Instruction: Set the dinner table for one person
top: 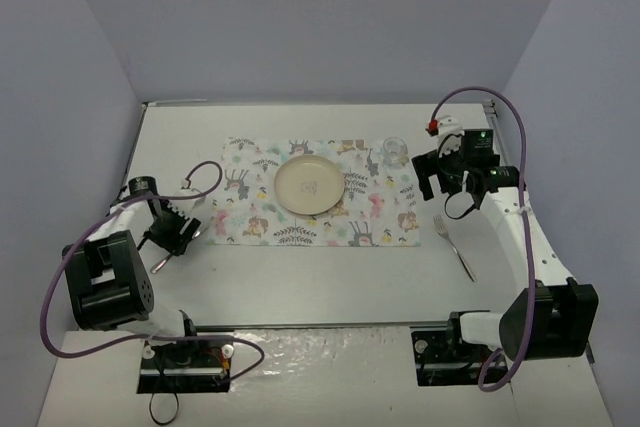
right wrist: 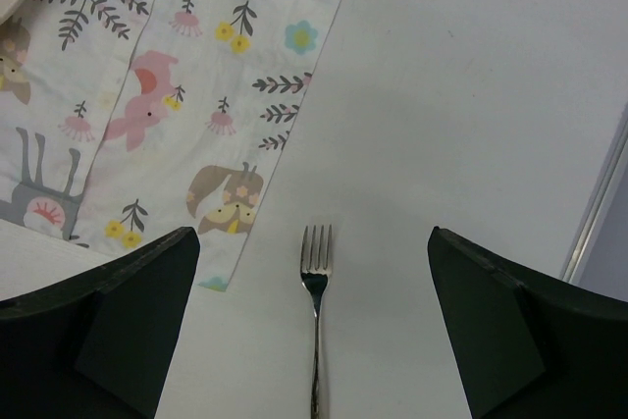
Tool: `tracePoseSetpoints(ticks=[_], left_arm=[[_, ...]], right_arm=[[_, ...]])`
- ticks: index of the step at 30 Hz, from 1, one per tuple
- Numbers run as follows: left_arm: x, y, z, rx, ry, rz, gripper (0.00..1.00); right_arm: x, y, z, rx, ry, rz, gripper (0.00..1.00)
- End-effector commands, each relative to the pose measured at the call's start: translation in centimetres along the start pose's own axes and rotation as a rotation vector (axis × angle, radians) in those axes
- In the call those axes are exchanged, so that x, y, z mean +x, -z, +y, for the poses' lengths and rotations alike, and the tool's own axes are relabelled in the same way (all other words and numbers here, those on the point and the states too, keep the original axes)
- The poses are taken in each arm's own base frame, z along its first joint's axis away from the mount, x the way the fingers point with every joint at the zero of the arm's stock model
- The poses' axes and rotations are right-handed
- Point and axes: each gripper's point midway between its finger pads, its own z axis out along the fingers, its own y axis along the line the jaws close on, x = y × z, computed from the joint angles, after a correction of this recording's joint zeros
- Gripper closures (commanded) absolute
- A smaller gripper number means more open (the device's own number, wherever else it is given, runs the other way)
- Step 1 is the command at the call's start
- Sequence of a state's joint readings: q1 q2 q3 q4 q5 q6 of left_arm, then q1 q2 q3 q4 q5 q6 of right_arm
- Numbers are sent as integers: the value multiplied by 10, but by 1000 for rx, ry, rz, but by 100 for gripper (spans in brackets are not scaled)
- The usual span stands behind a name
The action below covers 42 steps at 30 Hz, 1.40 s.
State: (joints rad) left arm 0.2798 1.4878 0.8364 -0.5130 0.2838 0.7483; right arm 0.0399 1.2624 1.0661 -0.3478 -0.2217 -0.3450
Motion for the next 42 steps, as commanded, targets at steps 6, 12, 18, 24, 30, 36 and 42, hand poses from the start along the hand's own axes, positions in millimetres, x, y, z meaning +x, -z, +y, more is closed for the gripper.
tracePoseSetpoints(ticks=[6,12,18,24,30,36,42], left_arm=[[36,-16,-13,149,-38,133,69],[22,-8,7,83,68,12,100],[-36,66,22,-77,77,-265,100],[-131,161,5,-18,103,-514,100],[-192,147,-9,-22,293,-507,100],[-214,94,-33,-28,406,-402,100],[-231,42,-50,-4,489,-331,100]], right_arm=[[-2,-6,-2,7,-1,-25,0],[3,-8,-7,36,5,-20,0],[9,-17,-8,38,3,1,0],[12,-23,-11,54,-11,16,0],[15,-28,-16,91,-43,28,0],[22,-35,-22,113,-45,59,0],[32,-41,-25,126,-41,88,0]])
